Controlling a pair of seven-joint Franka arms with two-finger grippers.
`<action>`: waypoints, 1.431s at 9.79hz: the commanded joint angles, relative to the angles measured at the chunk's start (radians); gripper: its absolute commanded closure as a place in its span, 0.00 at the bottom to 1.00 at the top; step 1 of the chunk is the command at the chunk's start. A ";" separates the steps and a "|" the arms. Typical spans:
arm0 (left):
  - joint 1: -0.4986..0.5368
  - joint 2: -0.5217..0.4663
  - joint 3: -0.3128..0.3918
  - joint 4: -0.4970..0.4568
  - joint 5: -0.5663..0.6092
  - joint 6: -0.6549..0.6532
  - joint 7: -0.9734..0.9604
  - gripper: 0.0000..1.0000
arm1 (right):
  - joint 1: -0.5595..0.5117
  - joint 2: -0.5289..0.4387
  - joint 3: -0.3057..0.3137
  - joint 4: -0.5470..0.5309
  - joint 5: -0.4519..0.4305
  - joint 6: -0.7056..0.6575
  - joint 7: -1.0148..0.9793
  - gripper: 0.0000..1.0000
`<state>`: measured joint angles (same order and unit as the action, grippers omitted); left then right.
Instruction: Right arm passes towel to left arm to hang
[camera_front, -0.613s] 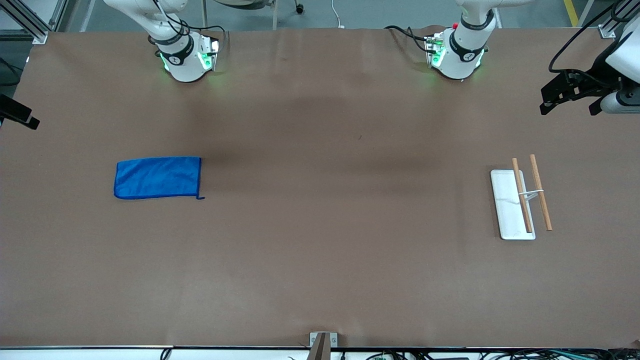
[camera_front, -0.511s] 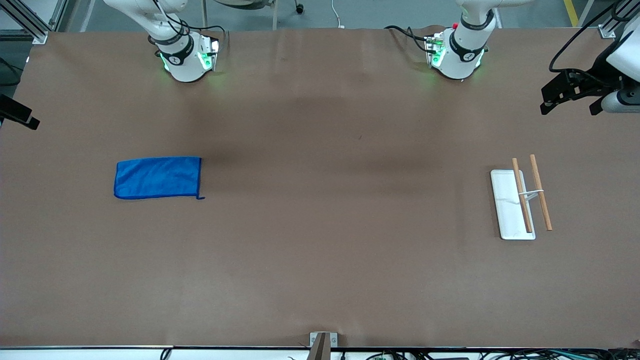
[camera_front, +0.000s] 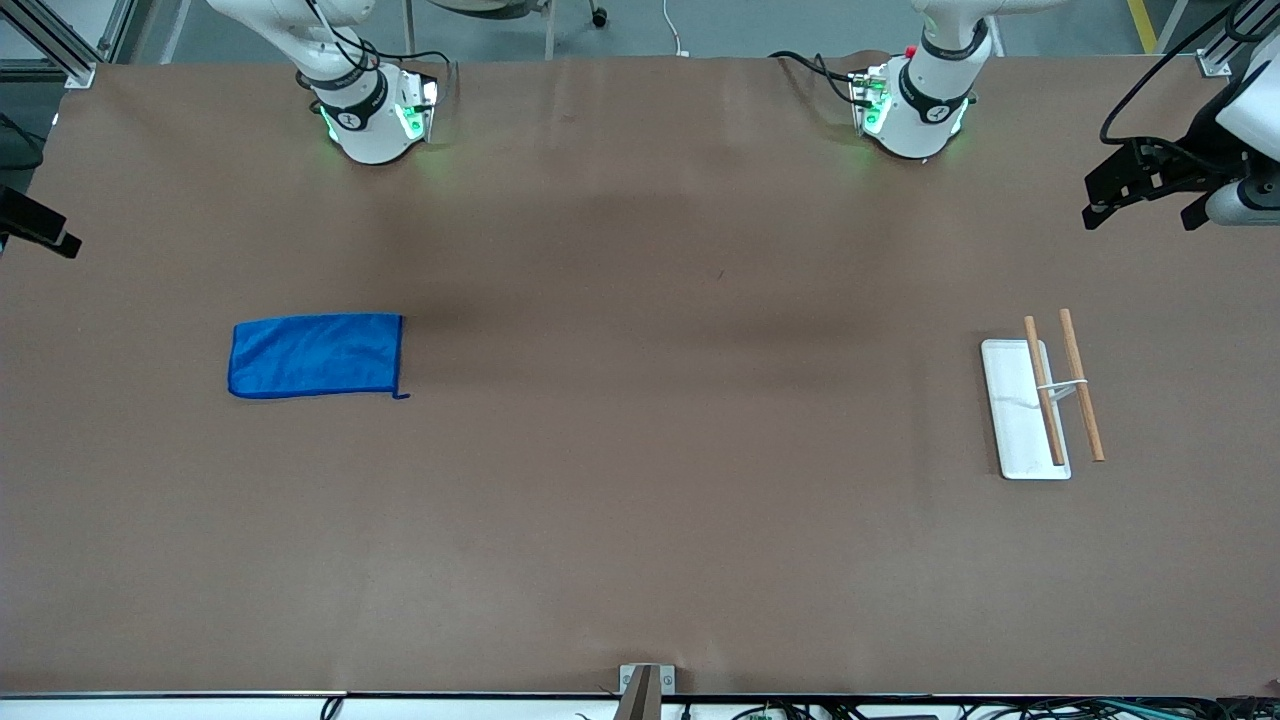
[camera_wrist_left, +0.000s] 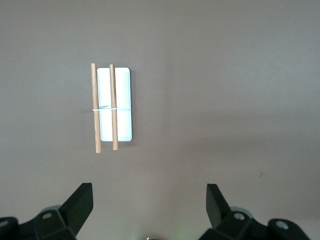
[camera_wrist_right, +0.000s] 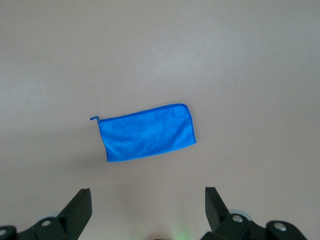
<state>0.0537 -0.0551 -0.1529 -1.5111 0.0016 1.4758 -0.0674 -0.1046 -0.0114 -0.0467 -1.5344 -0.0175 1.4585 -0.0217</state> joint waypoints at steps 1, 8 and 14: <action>0.003 0.018 -0.005 -0.006 -0.002 -0.003 0.008 0.00 | 0.000 -0.010 -0.002 -0.155 -0.015 0.081 -0.046 0.00; 0.001 0.020 -0.005 -0.009 -0.003 -0.003 0.012 0.00 | 0.016 0.069 -0.002 -0.838 -0.035 0.979 -0.058 0.00; 0.001 0.018 -0.005 -0.009 -0.003 -0.006 0.014 0.00 | 0.013 0.271 -0.004 -0.967 -0.058 1.327 -0.119 0.08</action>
<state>0.0528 -0.0509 -0.1542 -1.5087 0.0016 1.4757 -0.0656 -0.0902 0.2755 -0.0496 -2.4679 -0.0638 2.7700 -0.1269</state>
